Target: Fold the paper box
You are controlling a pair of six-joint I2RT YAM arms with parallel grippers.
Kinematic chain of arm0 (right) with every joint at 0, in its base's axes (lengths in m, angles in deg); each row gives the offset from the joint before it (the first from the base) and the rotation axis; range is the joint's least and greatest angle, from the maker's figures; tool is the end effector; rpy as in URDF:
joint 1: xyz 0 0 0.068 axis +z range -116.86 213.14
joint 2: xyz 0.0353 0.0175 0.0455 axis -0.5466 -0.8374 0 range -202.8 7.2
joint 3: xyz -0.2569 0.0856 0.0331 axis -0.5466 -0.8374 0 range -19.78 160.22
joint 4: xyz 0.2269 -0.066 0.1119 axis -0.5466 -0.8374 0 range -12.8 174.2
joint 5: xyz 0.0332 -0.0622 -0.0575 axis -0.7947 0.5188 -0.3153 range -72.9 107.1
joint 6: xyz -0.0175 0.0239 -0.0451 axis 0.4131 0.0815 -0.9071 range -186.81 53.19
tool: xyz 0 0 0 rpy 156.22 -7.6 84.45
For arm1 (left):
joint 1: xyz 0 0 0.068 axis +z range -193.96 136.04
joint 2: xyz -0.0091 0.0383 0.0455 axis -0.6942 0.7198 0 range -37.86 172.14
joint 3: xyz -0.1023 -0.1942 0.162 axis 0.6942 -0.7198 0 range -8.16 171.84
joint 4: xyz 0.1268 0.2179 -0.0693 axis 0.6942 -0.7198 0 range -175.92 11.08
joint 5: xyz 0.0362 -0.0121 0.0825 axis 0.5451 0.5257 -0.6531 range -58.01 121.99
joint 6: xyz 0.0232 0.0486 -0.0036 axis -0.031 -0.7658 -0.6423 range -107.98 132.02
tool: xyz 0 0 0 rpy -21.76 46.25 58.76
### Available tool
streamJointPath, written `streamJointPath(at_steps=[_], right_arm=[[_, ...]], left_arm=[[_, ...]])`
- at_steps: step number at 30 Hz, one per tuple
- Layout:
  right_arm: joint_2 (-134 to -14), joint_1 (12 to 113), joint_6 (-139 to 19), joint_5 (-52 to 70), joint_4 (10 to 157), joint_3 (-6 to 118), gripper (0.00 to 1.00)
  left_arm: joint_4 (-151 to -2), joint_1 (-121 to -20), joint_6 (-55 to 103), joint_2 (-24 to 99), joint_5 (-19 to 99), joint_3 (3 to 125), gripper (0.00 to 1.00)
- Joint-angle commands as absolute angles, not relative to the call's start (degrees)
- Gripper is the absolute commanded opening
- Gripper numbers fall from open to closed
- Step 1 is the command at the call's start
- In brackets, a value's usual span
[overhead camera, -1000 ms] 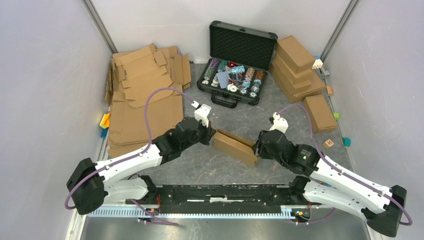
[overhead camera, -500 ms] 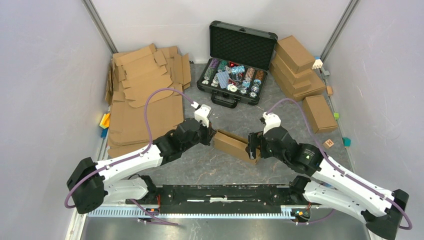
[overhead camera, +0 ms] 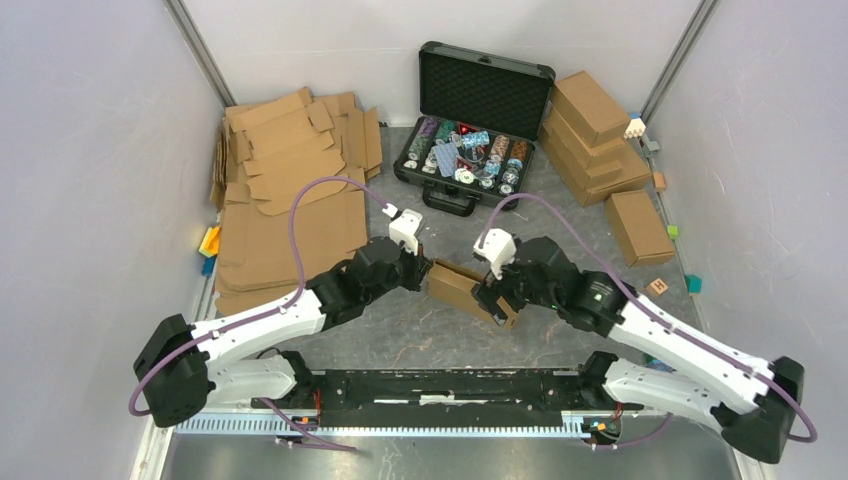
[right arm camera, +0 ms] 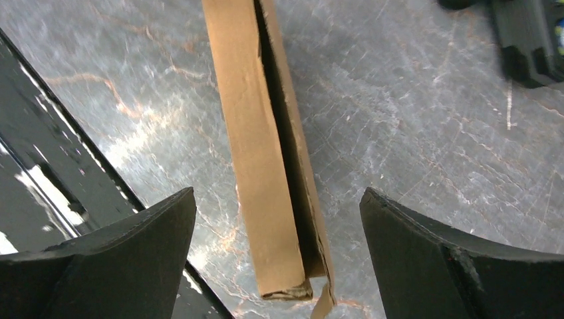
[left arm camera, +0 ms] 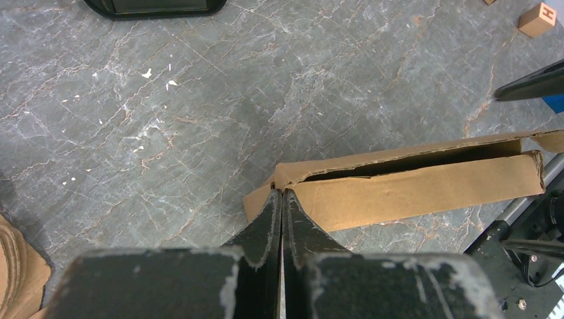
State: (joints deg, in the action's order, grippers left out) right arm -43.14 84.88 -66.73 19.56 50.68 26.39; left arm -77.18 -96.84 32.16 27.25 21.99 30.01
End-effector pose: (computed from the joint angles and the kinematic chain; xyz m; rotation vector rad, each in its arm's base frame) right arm 0.1170 0.1459 0.2917 -0.9656 2.0491 0.4423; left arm 0.1578 -0.1981 0.2489 0.4705 2.0074 -0.6325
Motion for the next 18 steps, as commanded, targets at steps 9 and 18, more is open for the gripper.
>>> streamJointPath(at_steps=[9,18], right_arm=[[-51.3,86.2,-74.5,22.1,52.8,27.1,0.77],[-53.3,86.2,-75.2,25.0,54.9,27.1,0.5]], left_arm=[[-82.3,-97.4,33.4,27.8,22.5,31.5,0.02],[-85.5,-97.5,33.7,26.6,22.8,32.4,0.02]])
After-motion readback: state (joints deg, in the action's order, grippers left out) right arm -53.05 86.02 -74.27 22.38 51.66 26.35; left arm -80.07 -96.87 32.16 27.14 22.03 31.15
